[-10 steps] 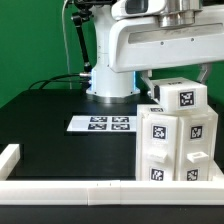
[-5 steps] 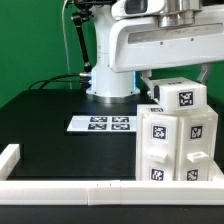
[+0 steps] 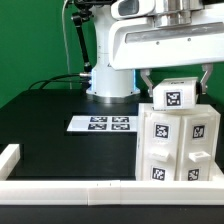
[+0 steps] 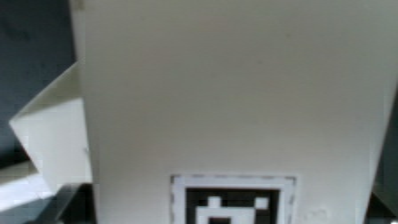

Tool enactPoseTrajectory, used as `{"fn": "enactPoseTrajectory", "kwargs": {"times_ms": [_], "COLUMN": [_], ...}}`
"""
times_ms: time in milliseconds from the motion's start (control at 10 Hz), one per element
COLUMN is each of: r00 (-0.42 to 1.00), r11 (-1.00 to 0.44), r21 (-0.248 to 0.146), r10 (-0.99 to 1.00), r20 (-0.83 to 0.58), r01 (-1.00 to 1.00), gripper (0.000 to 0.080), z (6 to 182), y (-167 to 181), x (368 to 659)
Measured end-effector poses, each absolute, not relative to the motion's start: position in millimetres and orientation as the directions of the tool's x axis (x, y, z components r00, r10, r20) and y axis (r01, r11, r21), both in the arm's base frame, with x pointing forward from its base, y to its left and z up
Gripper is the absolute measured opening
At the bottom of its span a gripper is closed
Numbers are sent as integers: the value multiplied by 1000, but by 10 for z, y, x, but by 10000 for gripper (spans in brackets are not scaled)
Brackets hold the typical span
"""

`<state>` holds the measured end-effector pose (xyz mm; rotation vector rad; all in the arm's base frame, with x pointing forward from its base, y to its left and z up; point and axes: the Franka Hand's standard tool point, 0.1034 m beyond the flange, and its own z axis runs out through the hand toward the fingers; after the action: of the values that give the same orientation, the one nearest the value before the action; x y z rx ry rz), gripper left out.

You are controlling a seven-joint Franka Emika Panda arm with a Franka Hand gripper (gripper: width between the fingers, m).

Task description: Assemble cabinet

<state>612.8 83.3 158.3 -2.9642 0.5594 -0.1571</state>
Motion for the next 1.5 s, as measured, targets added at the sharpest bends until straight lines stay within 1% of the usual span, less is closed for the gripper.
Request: {"fn": "enactPoseTrajectory", "kwargs": {"times_ms": [300,400,500,800,900,1000,1100,1200,1300,1400,1500], "r00": [803,789,732,619,561,444,387,275,194,165,68], "r11": [-796,-782,-723,-607,-548,-428,-371,-257,-176,-145,-46], "r21": [-160,-163,-171,-175,-177,-175,-170,-163,-154,-150,-139], "r10": [-595,-614,-681,-785,-827,-894,-920,-956,-974,-978,-985], "r20": [36,35,15,-16,-33,-58,-70,-99,-118,-128,-158], "r01": [-583,-602,-669,-775,-818,-887,-913,-953,-972,-978,-989], "gripper": [561,561,561,561,561,561,561,561,561,561,561], "z": [1576,1572,1574,1576,1577,1566,1563,1558,1549,1542,1542], "y": [810,798,805,807,805,792,785,781,761,746,749], "x": [6125,6130,6131,6133,6132,6109,6092,6087,6081,6076,6076]}}
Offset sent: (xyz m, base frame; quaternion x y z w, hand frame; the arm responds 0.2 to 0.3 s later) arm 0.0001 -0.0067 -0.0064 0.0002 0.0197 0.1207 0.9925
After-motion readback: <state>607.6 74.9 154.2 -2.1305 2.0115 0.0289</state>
